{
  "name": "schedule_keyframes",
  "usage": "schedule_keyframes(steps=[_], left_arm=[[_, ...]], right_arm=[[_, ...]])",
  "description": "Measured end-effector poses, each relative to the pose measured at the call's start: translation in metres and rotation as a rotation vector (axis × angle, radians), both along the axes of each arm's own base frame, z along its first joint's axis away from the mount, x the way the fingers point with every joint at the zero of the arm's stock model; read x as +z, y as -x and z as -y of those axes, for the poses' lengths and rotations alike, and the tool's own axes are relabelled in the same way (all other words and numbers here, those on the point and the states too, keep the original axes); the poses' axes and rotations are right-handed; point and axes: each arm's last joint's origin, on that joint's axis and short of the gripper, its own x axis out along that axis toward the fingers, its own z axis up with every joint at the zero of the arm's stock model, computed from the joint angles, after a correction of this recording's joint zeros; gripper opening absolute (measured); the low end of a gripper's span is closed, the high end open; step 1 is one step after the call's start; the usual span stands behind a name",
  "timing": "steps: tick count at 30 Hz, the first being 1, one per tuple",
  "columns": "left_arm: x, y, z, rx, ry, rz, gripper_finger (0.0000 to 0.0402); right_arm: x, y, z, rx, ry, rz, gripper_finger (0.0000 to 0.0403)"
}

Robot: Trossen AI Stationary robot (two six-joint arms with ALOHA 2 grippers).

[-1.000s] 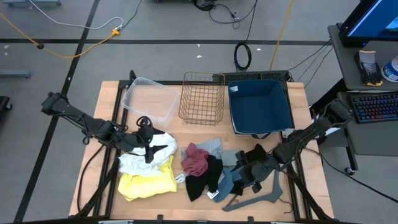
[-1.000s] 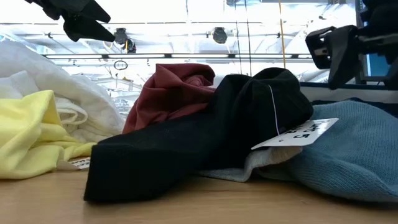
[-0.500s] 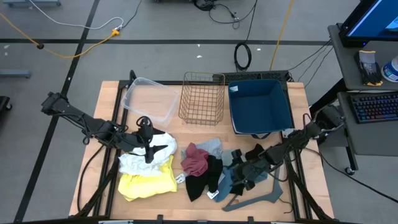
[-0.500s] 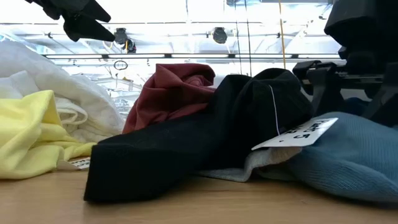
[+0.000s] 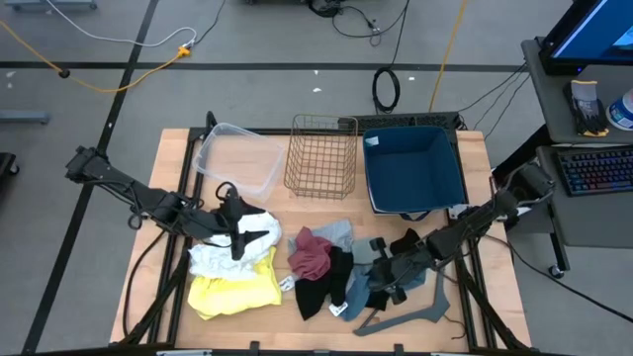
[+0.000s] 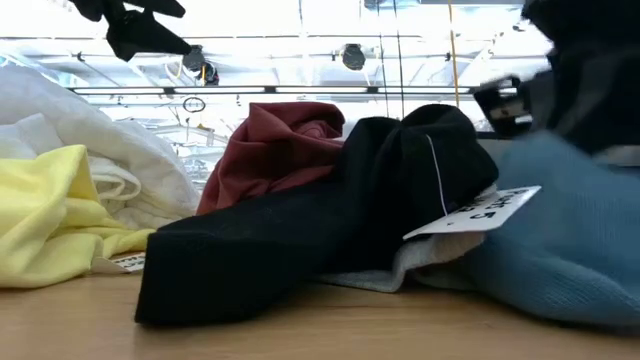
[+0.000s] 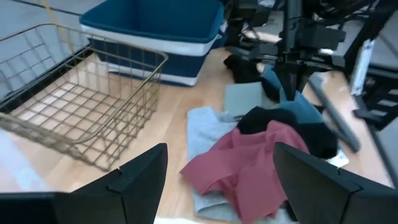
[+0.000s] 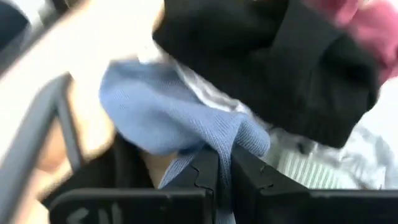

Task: Pick & Place Cloths
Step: Put the blue sock into the transparent bin

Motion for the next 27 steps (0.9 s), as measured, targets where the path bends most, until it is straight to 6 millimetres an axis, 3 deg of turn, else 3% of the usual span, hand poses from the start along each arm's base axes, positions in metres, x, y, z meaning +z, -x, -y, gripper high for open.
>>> schedule_keyframes(steps=[6,13,27], left_arm=[[0.005,-0.008,0.004,-0.026,0.009,0.073,0.0296],[0.007,-0.034,0.018,-0.111,-0.047,0.202,0.0296],[-0.003,-0.073,0.038,-0.204,-0.098,0.409,0.0296]], right_arm=[[0.046,0.003,0.002,0.061,-0.049,0.276,0.0005],[0.094,0.008,0.014,0.099,0.013,0.644,0.0003],[0.116,-0.005,0.048,-0.036,0.09,0.867,0.0001]])
